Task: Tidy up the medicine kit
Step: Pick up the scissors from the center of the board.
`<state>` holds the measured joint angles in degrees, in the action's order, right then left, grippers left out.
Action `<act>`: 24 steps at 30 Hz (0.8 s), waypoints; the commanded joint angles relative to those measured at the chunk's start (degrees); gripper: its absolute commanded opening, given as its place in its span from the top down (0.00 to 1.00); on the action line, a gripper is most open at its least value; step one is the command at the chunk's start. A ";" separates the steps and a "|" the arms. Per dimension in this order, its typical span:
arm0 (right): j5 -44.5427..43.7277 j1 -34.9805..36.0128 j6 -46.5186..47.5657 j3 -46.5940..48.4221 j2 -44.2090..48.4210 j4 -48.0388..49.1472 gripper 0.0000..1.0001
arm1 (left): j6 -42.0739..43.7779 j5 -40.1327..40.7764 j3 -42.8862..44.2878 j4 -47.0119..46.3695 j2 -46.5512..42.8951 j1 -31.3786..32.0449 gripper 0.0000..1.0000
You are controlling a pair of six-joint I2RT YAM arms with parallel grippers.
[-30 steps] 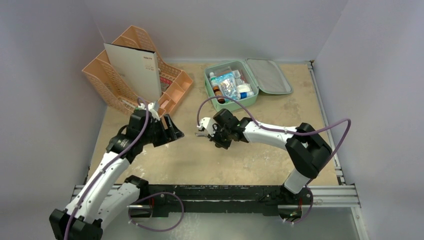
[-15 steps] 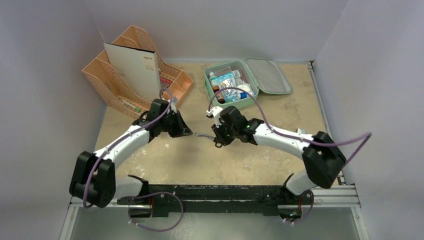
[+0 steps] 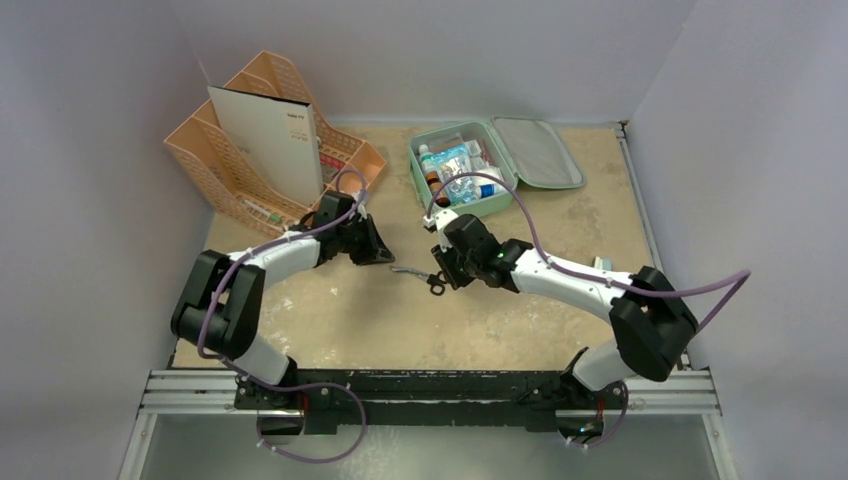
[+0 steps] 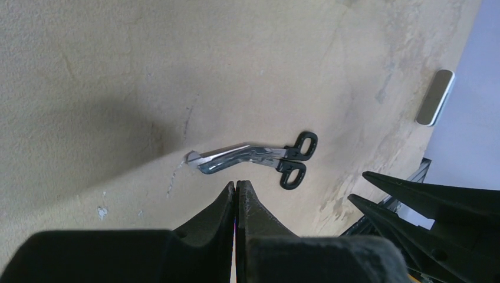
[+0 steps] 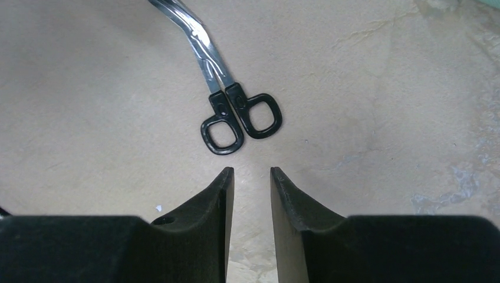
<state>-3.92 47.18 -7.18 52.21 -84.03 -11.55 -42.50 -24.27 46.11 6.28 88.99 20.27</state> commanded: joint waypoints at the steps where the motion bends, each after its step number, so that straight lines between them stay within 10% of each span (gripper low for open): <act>1: -3.49 -0.31 -2.10 1.50 -0.90 -1.32 0.68 | 2.93 -0.20 2.11 -3.26 2.11 -0.06 1.00; 24: -3.64 -1.31 -5.78 1.08 -5.10 1.42 0.48 | 6.93 1.51 2.06 -4.80 10.06 -0.06 1.00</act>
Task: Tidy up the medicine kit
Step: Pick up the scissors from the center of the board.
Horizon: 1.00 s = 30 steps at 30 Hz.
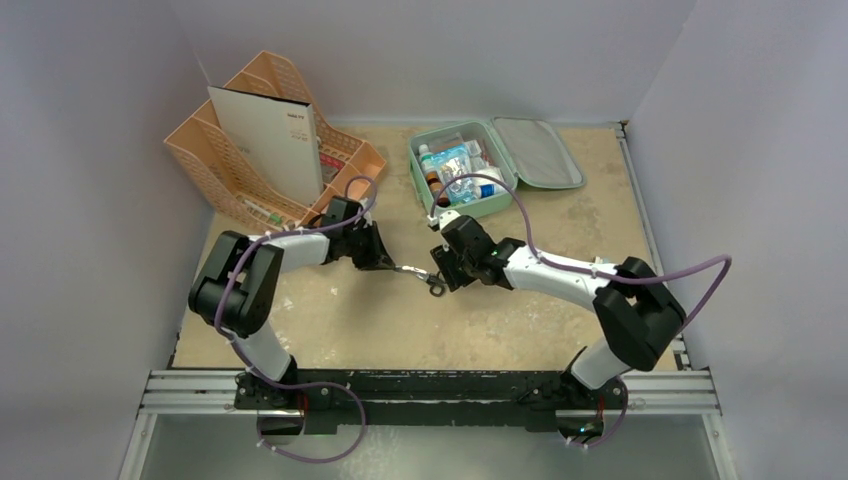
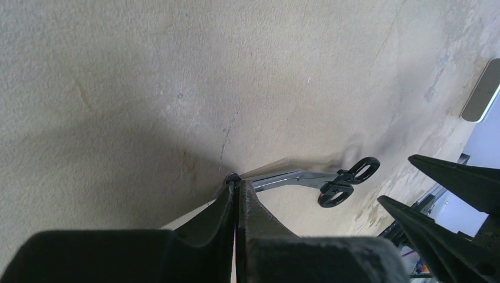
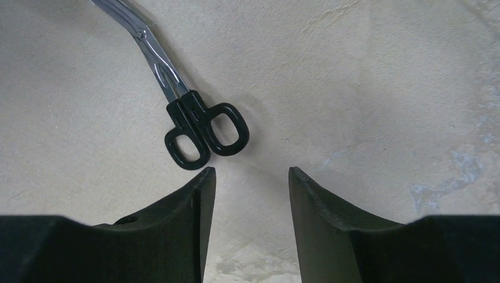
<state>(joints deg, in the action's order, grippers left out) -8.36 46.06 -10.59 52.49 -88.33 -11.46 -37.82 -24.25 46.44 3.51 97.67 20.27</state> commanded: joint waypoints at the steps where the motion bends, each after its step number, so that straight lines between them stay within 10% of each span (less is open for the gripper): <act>1: 0.68 -0.19 -2.59 0.71 -0.91 1.50 0.48 | 2.35 1.63 1.73 -1.83 1.65 -0.06 1.00; 30: 1.17 -2.65 0.39 6.28 -9.42 1.00 0.64 | 3.37 2.07 2.51 0.52 4.09 -0.06 1.00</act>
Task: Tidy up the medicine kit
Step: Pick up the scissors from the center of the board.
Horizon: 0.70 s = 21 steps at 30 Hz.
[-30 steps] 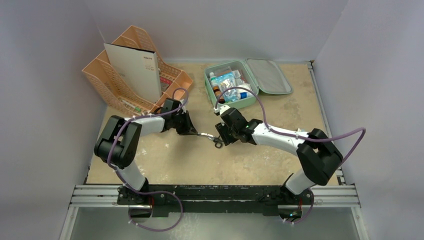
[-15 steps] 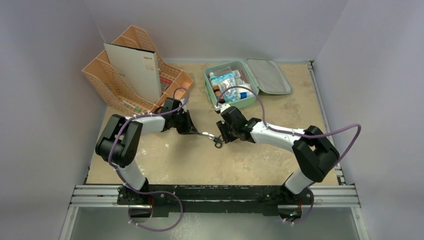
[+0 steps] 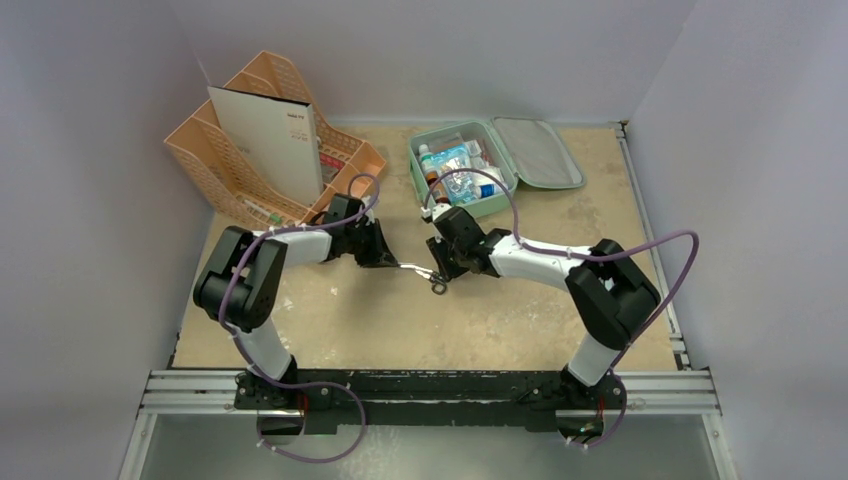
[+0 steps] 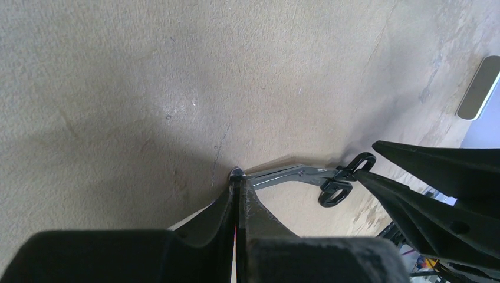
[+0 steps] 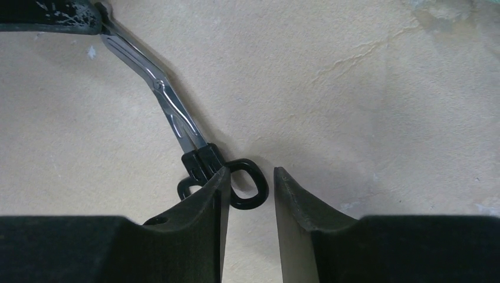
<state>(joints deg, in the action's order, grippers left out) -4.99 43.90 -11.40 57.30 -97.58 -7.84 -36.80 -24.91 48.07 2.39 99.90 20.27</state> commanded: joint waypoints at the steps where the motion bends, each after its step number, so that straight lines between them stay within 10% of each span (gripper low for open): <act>1: -2.71 -0.50 1.35 1.35 -0.08 -2.80 0.64 | 2.42 2.82 1.02 1.98 1.88 -0.06 1.00; 21: 0.46 -1.25 3.24 3.43 -4.75 -3.40 0.70 | 2.87 3.28 3.08 5.12 3.83 -0.06 1.00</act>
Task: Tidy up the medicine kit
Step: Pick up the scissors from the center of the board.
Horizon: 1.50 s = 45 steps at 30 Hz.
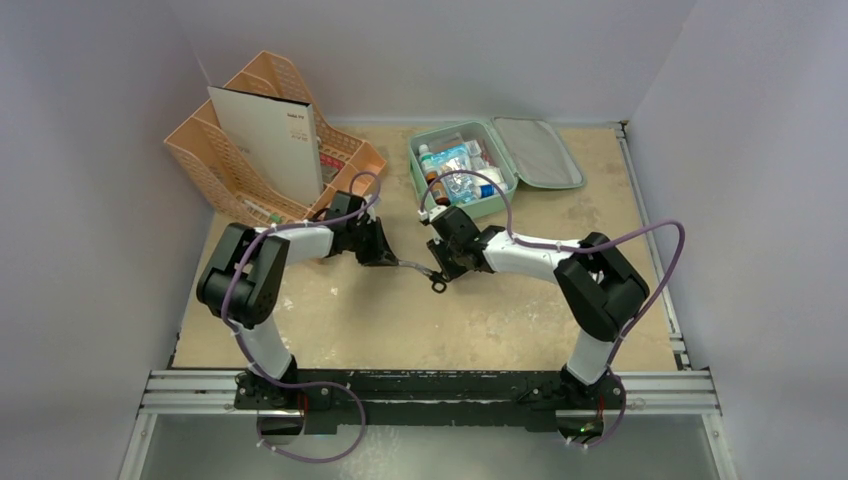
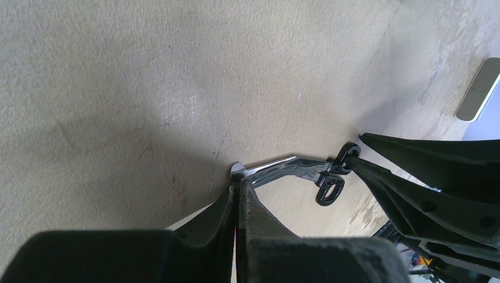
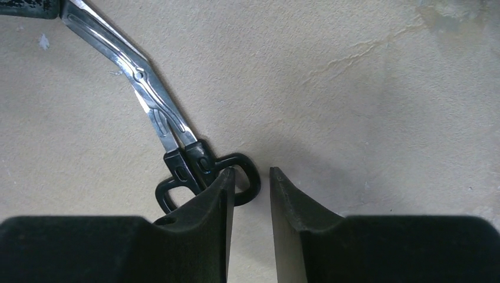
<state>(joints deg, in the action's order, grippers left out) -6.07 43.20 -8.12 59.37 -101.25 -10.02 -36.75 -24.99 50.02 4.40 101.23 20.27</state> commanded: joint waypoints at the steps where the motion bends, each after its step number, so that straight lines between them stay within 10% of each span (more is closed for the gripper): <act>1: 1.58 -0.65 -0.34 1.35 -1.18 -1.49 0.72 | 2.66 3.33 1.32 3.28 2.44 -0.06 1.00; 45: 2.39 -0.66 -1.26 1.89 1.67 -4.78 0.72 | 1.60 4.34 4.84 2.52 5.90 -0.06 1.00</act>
<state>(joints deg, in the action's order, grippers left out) -3.46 42.68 -8.75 59.24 -98.67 -13.89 -37.23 -24.21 55.24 5.43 104.95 20.29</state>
